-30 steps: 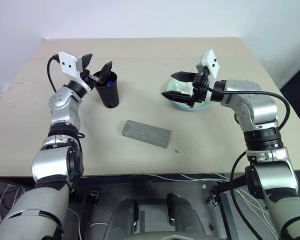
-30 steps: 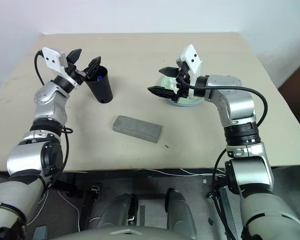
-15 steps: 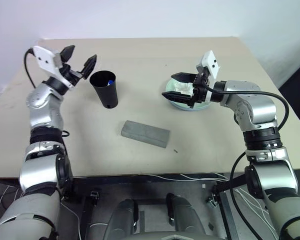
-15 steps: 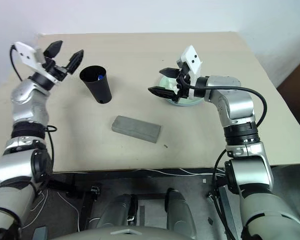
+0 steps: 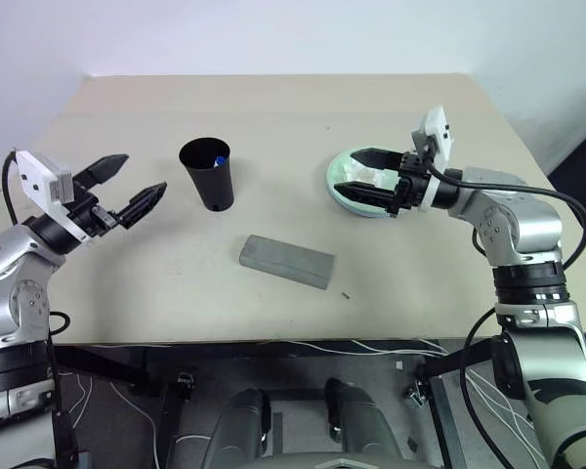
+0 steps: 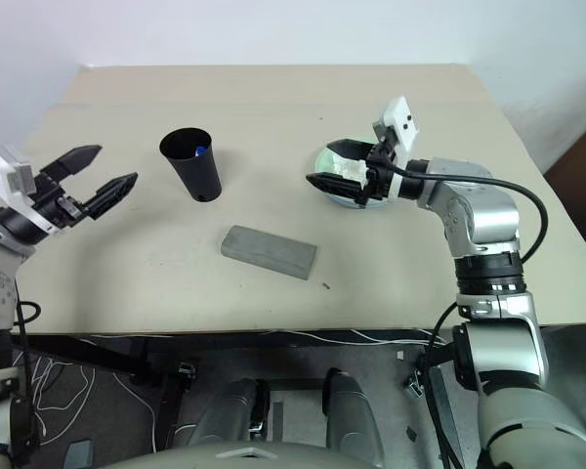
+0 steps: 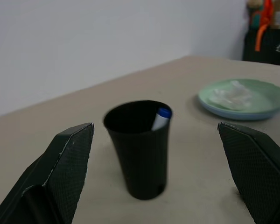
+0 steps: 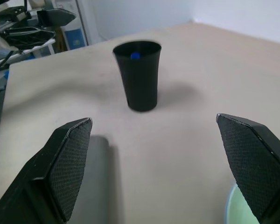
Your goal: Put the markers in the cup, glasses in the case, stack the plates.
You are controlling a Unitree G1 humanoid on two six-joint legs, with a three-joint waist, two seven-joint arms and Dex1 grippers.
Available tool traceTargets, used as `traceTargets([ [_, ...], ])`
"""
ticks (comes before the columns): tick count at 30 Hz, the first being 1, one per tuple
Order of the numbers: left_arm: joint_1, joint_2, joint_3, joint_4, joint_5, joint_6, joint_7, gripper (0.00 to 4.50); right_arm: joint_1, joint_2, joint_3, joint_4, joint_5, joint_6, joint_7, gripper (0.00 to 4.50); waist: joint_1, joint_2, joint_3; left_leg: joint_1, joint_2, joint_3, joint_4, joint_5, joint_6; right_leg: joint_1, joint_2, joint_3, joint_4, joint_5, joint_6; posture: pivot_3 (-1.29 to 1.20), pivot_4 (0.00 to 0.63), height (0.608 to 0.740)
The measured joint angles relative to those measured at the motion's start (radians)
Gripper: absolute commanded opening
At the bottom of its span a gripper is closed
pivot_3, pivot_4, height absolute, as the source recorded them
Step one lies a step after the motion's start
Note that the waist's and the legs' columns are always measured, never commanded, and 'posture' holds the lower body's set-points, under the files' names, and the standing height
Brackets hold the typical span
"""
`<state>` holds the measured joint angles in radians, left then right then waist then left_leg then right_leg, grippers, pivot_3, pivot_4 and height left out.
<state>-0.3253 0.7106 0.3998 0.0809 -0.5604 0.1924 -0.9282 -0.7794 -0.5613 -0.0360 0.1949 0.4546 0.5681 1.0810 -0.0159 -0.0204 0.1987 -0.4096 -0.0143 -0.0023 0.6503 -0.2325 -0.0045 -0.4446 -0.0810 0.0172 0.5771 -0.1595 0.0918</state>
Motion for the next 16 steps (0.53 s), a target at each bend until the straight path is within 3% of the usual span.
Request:
traceTargets([
  [16,0.038,-0.026,-0.001,-0.012,-0.003,0.014,0.041,4.46,0.026,-0.001,0.026,-0.031,0.019,0.002,0.017,4.5,-0.001,0.0,0.0,0.0,0.003,0.002,0.0,0.0,0.0,0.0,0.002,0.0,0.0,0.0,0.0,0.0,0.15,0.733],
])
